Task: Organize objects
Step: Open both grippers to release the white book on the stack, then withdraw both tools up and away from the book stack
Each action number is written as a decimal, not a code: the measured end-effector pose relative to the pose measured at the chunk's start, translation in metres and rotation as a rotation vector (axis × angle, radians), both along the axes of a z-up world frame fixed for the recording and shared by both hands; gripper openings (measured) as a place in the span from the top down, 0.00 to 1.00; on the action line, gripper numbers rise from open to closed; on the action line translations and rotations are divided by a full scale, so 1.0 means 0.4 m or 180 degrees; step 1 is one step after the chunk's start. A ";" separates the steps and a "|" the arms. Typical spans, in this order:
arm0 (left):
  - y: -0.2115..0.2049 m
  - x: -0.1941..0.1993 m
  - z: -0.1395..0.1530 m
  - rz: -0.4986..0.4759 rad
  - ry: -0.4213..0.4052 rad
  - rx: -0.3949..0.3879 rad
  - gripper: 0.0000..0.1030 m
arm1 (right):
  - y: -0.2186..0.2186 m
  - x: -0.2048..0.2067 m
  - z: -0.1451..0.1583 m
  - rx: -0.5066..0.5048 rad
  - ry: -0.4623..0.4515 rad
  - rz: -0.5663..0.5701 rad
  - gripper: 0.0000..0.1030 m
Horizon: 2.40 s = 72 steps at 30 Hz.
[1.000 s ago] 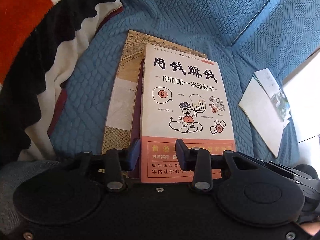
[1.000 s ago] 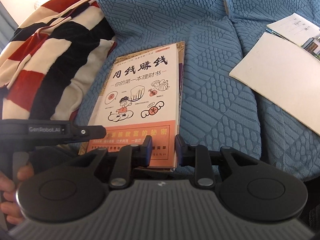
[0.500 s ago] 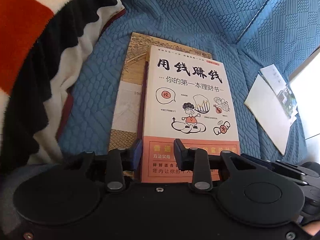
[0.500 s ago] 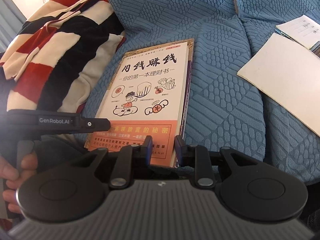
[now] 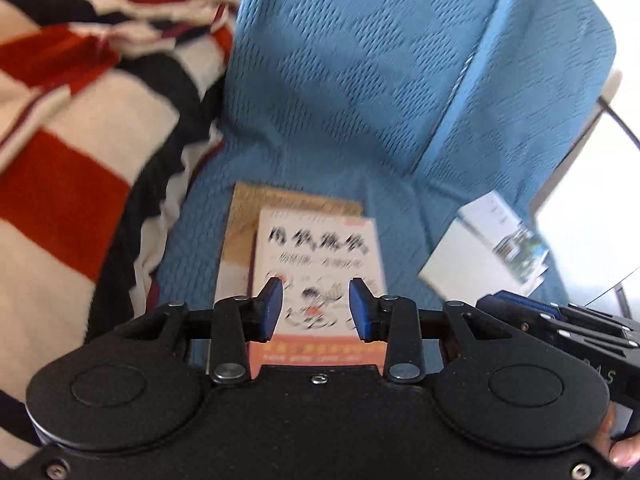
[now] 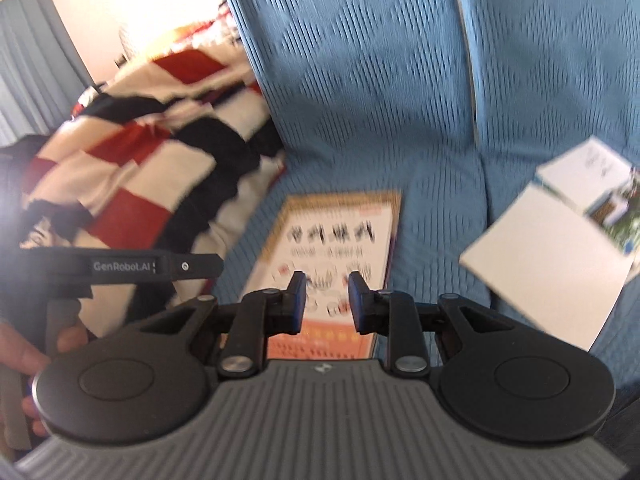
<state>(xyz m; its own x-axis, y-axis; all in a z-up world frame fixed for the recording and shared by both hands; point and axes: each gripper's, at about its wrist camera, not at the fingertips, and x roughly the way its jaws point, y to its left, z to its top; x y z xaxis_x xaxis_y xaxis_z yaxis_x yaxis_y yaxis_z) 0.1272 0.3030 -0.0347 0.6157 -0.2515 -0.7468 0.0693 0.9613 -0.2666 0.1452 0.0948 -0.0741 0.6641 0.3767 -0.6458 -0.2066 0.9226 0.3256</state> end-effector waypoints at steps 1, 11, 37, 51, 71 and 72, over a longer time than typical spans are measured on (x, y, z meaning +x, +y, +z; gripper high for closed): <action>-0.004 -0.009 0.020 -0.0002 -0.0054 -0.0008 0.67 | -0.004 -0.006 0.019 0.0013 -0.0057 -0.0014 0.75; -0.043 -0.118 0.165 0.0042 -0.0532 0.0053 0.65 | -0.048 -0.086 0.137 0.0020 -0.0421 -0.0079 0.75; -0.161 -0.264 0.181 -0.0053 -0.0548 0.0045 0.63 | -0.124 -0.240 0.120 -0.0205 -0.0323 -0.0365 0.75; -0.194 -0.275 0.167 -0.0024 -0.0493 0.0076 0.61 | -0.169 -0.249 0.108 -0.0243 -0.0286 -0.0468 0.74; -0.277 -0.274 0.169 -0.0151 -0.0502 0.0123 0.59 | -0.265 -0.268 0.093 -0.0264 -0.0286 -0.0720 0.74; -0.282 -0.273 0.169 -0.0161 -0.0504 0.0116 0.59 | -0.270 -0.271 0.091 -0.0270 -0.0288 -0.0739 0.74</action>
<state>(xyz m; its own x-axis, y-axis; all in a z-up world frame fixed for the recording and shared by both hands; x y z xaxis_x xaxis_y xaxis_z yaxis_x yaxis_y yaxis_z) 0.0178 0.1900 0.0329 0.7137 -0.2597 -0.6505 0.1564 0.9643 -0.2135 0.0369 -0.0133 -0.0376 0.7829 0.1545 -0.6027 -0.0110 0.9720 0.2348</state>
